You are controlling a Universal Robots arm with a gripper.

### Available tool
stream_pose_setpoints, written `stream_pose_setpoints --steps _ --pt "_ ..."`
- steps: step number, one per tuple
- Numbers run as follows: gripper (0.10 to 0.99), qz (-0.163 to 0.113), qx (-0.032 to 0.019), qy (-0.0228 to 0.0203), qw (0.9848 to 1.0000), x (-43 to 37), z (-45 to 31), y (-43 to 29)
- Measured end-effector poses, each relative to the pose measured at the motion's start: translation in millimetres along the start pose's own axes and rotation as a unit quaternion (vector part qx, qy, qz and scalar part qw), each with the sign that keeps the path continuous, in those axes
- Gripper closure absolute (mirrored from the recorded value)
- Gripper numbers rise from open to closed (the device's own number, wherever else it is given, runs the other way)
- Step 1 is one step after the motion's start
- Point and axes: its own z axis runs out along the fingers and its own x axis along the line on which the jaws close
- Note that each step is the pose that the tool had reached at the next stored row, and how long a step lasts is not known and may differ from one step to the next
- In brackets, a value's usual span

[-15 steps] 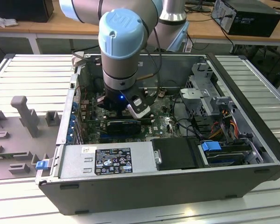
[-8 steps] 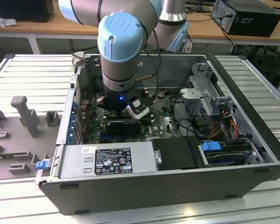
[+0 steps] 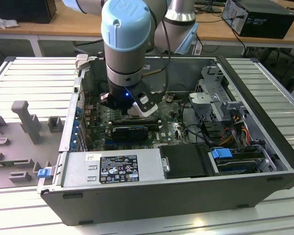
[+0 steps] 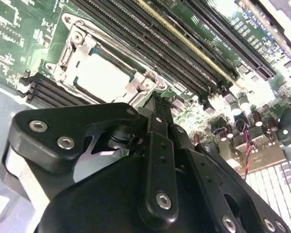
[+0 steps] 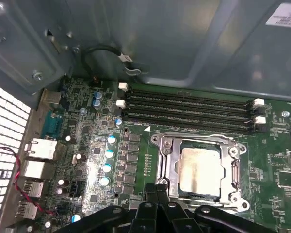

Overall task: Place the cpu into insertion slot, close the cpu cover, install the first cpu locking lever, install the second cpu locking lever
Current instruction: 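Install the second cpu locking lever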

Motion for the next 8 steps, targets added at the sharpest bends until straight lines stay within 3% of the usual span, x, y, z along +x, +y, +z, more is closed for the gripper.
stream_pose_setpoints --steps 6,8 --pt "0.98 0.0 0.0 0.0001 1.0 -0.5 -18.2 5.8" --pt "0.98 0.0 -0.0001 0.0001 1.0 -0.5 -18.6 6.0"
